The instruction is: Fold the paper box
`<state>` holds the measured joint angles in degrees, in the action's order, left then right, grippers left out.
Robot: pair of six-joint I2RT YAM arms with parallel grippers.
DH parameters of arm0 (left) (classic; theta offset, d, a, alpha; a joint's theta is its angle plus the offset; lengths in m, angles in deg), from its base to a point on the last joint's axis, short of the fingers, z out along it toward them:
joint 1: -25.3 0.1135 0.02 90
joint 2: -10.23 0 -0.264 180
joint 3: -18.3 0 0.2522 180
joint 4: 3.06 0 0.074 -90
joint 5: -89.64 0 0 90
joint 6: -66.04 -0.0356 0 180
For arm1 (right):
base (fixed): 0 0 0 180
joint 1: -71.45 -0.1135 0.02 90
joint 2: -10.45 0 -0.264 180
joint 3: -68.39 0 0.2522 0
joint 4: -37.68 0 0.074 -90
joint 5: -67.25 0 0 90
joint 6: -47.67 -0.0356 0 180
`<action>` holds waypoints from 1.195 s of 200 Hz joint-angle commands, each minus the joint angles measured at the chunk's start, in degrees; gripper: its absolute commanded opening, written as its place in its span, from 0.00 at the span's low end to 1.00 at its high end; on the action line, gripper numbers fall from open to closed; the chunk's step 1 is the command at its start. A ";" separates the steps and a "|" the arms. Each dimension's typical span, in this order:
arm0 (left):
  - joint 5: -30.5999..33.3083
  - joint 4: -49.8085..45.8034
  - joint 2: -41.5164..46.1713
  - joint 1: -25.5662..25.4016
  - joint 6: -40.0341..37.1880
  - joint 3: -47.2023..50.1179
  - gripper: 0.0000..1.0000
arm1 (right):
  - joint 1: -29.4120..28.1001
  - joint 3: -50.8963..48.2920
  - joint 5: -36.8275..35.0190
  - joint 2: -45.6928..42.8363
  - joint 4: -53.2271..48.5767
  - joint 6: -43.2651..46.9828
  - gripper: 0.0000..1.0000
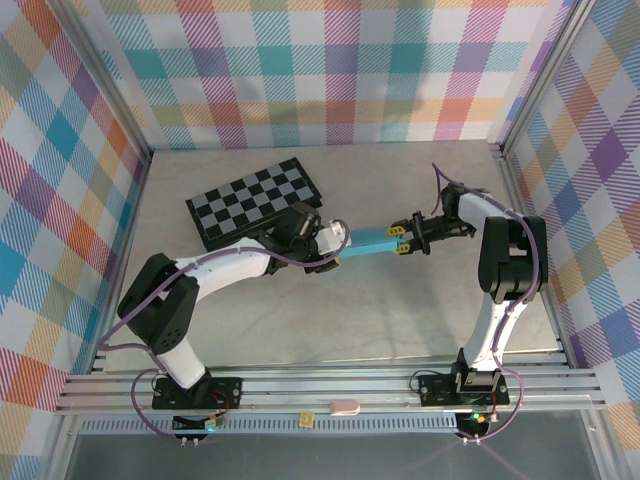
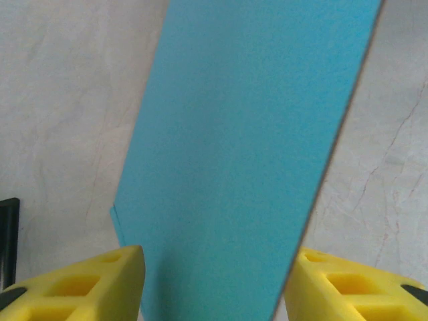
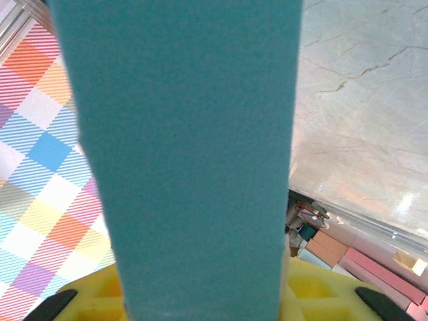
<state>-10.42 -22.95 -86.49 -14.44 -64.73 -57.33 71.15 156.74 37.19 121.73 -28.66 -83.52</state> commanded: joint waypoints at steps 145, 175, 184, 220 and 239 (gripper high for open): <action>1.77 -5.97 -4.84 -2.09 0.07 -8.85 0.34 | 0.98 0.97 2.07 0.05 1.41 -5.06 0.46; 1.38 -14.01 -4.35 -2.07 0.08 -11.70 0.33 | 2.65 2.86 -5.79 -5.22 -0.37 -4.96 0.57; 1.14 -17.15 -4.27 -1.98 0.46 -13.05 0.34 | 3.27 3.79 -9.23 -7.96 -1.09 -4.97 0.60; -2.33 -30.85 -4.49 -2.00 1.88 -18.85 0.33 | 4.42 9.71 -30.31 -16.48 -9.78 -2.29 0.65; -3.59 -37.18 -5.02 -2.00 3.22 -21.64 0.33 | 4.18 9.29 -41.56 -21.18 -8.66 -0.73 0.63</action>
<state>-10.44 -46.99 -91.50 -16.08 -63.79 -75.12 75.26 165.33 13.54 106.08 -33.21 -86.93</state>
